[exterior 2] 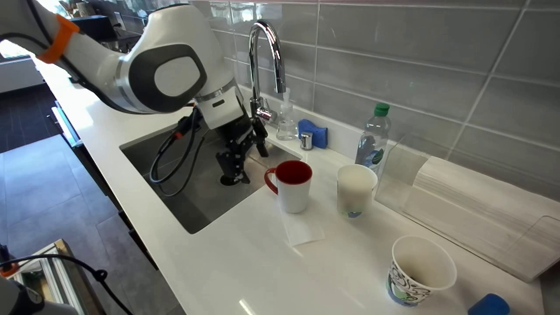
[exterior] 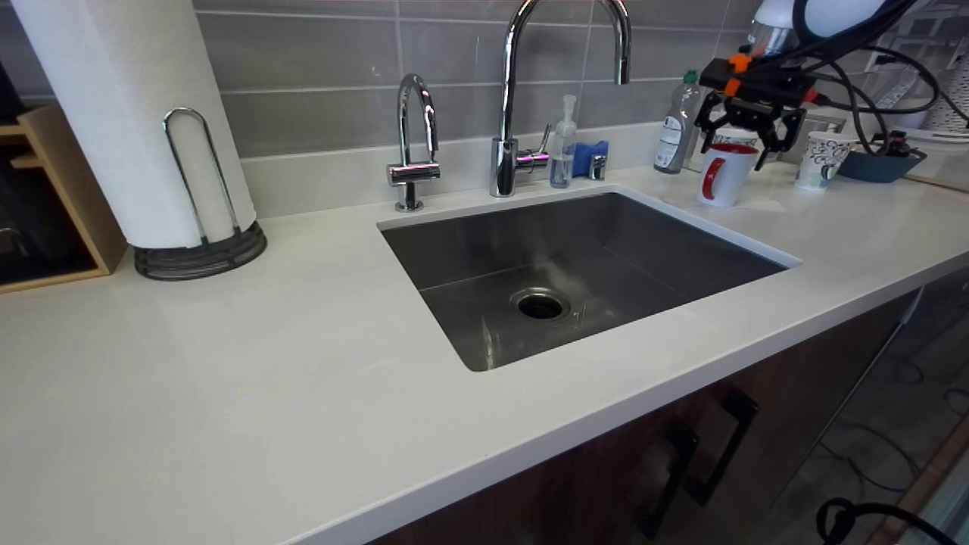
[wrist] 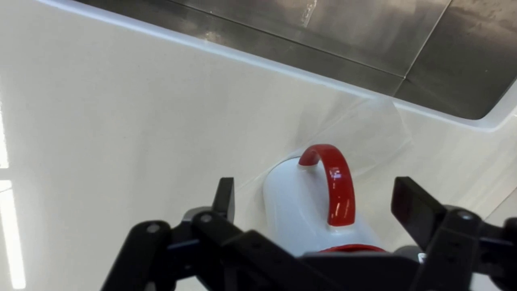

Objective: Put the mug cup in the sink

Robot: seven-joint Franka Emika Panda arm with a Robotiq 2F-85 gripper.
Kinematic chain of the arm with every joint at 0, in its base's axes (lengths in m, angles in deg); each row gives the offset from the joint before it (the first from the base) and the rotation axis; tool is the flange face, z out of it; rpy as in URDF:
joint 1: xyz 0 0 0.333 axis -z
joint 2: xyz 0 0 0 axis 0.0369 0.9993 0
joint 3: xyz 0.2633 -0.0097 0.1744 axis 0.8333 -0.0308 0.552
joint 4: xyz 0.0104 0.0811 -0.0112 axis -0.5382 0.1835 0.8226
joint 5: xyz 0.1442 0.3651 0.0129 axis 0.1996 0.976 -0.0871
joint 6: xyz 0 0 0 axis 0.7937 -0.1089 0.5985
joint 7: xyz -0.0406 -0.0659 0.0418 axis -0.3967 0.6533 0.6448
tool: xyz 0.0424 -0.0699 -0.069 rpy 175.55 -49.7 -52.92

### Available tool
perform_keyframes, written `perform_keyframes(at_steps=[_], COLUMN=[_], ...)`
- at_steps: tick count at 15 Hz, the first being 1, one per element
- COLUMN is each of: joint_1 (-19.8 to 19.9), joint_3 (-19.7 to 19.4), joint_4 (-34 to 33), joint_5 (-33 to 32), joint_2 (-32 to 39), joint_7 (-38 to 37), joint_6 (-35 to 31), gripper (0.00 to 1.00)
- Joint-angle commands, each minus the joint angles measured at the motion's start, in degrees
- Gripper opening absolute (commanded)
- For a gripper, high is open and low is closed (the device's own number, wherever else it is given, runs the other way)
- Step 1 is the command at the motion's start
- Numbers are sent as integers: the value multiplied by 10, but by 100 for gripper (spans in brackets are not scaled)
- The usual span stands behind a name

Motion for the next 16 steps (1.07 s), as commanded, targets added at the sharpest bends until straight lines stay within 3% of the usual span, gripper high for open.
perform_keyframes(at_steps=[1, 12, 13, 15, 16], joint_1=[-14, -58, -63, -72, -77], joint_3=[-8, -51, -57, -67, -72], joint_4=[-24, -70, -76, -85, -90], joint_5=[-44, -86, -84, -75, -73], joint_2=[28, 107, 113, 125, 131], joint_7=[-66, -111, -110, -104, -104], joint_6=[4, 3, 8, 9, 10], gripper=[100, 98, 94, 68, 61])
